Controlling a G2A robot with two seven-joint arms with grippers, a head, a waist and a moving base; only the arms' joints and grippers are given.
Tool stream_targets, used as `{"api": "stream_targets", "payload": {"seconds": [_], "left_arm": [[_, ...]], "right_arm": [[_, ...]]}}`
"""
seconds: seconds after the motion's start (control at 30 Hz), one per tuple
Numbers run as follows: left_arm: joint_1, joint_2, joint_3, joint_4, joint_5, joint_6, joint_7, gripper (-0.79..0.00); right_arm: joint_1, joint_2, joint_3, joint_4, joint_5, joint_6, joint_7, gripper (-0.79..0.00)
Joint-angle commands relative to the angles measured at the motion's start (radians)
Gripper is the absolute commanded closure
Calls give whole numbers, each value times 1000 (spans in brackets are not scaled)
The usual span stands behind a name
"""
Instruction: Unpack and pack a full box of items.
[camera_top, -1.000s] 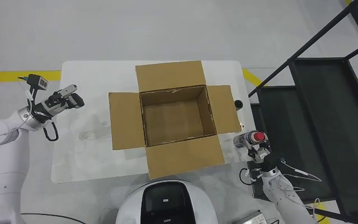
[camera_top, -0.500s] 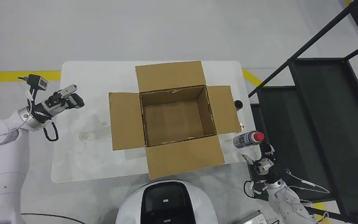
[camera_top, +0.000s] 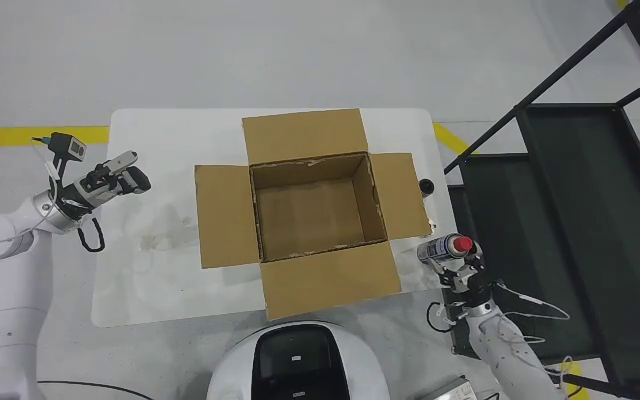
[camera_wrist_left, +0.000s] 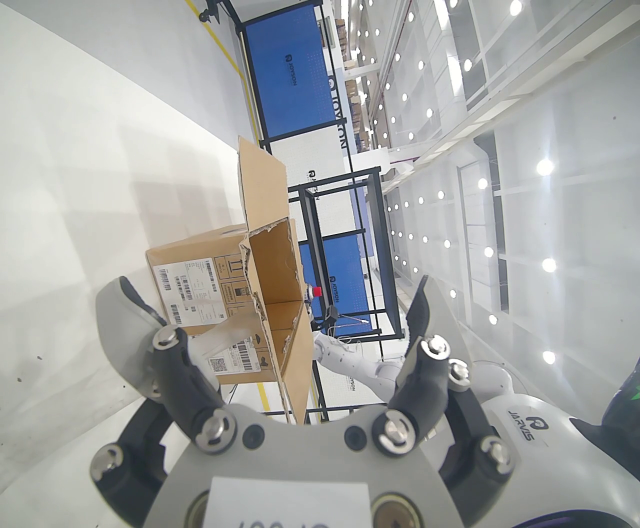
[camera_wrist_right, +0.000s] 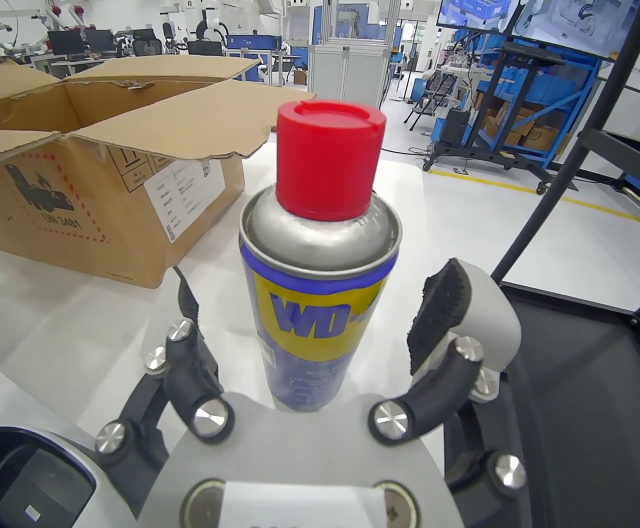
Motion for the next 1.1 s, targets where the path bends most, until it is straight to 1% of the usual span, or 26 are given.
{"api": "stream_targets", "payload": {"seconds": [0.0,0.03,0.1,0.13,0.3,0.43,0.53,0.6,0.77,0.8,0.93,1.07], "left_arm": [[0,0,0,0,0,0,0,-785],[0,0,0,0,0,0,0,-785],[0,0,0,0,0,0,0,-785],[0,0,0,0,0,0,0,-785],[0,0,0,0,0,0,0,-785],[0,0,0,0,0,0,0,-785],[0,0,0,0,0,0,0,-785],[0,0,0,0,0,0,0,-785],[0,0,0,0,0,0,0,-785],[0,0,0,0,0,0,0,-785],[0,0,0,0,0,0,0,-785],[0,0,0,0,0,0,0,-785]], "right_arm": [[9,0,-2,8,4,-7,4,-785],[13,-1,-3,13,6,-13,4,-745],[21,-1,-5,21,11,-21,6,-225],[24,-1,-7,25,13,-23,8,0],[39,-5,-12,45,36,-38,17,0],[34,-3,-17,40,35,-61,2,0],[3,9,-9,3,4,-61,-41,0],[-41,21,8,-46,-11,-73,-80,0],[-188,56,86,-266,-22,-66,-82,0],[-217,63,108,-318,-34,-48,-74,0],[-316,81,178,-529,-64,0,14,0],[-365,87,234,-701,-62,57,110,0]]}}
